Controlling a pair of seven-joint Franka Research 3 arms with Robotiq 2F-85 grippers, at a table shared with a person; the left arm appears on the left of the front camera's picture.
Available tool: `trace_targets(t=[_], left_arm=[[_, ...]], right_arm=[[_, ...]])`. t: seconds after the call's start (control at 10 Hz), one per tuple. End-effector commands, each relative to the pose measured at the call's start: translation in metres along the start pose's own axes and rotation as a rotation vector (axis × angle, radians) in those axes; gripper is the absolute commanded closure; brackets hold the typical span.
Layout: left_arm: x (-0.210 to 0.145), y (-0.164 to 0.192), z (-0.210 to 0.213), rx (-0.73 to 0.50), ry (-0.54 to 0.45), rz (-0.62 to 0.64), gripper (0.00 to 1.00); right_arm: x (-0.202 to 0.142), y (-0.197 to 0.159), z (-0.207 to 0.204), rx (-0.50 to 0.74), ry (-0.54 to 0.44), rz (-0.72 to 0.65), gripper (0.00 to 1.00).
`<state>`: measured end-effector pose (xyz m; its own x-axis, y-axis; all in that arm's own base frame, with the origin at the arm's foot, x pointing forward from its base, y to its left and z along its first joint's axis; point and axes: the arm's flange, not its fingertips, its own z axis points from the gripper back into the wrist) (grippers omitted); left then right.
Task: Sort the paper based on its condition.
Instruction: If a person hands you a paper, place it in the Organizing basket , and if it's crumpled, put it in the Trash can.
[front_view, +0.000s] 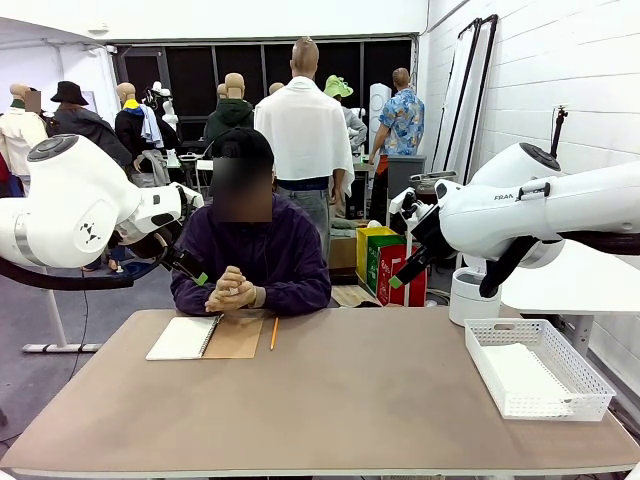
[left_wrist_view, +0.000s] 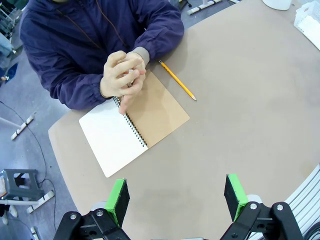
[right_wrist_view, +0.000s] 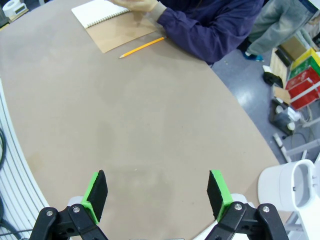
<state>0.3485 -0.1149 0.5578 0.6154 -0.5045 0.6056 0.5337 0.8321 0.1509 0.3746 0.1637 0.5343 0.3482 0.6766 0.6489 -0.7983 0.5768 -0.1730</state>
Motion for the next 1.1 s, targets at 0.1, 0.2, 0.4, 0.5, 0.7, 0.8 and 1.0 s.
trace_targets(t=[0.1, 0.2, 0.4, 0.5, 0.7, 0.8, 1.0], left_arm=[[0.0008, 0.0014, -0.0004, -0.001, -0.005, 0.002, 0.0], [0.0008, 0.0014, -0.0004, -0.001, -0.005, 0.002, 0.0], [0.0008, 0.0014, -0.0004, -0.001, -0.005, 0.002, 0.0], [0.0008, 0.0014, -0.0004, -0.001, -0.005, 0.002, 0.0], [0.0008, 0.0014, -0.0004, -0.001, -0.005, 0.002, 0.0], [0.0008, 0.0014, -0.0004, -0.001, -0.005, 0.002, 0.0], [0.0008, 0.0014, -0.0004, -0.001, -0.005, 0.002, 0.0]], right_arm=[[-0.0006, 0.0004, -0.0012, -0.007, -0.004, 0.002, 0.0], [-0.0006, 0.0004, -0.0012, -0.007, -0.004, 0.002, 0.0], [-0.0006, 0.0004, -0.0012, -0.007, -0.004, 0.002, 0.0], [-0.0006, 0.0004, -0.0012, -0.007, -0.004, 0.002, 0.0], [-0.0006, 0.0004, -0.0012, -0.007, -0.004, 0.002, 0.0], [-0.0006, 0.0004, -0.0012, -0.007, -0.004, 0.002, 0.0], [-0.0006, 0.0004, -0.0012, -0.007, -0.004, 0.002, 0.0]])
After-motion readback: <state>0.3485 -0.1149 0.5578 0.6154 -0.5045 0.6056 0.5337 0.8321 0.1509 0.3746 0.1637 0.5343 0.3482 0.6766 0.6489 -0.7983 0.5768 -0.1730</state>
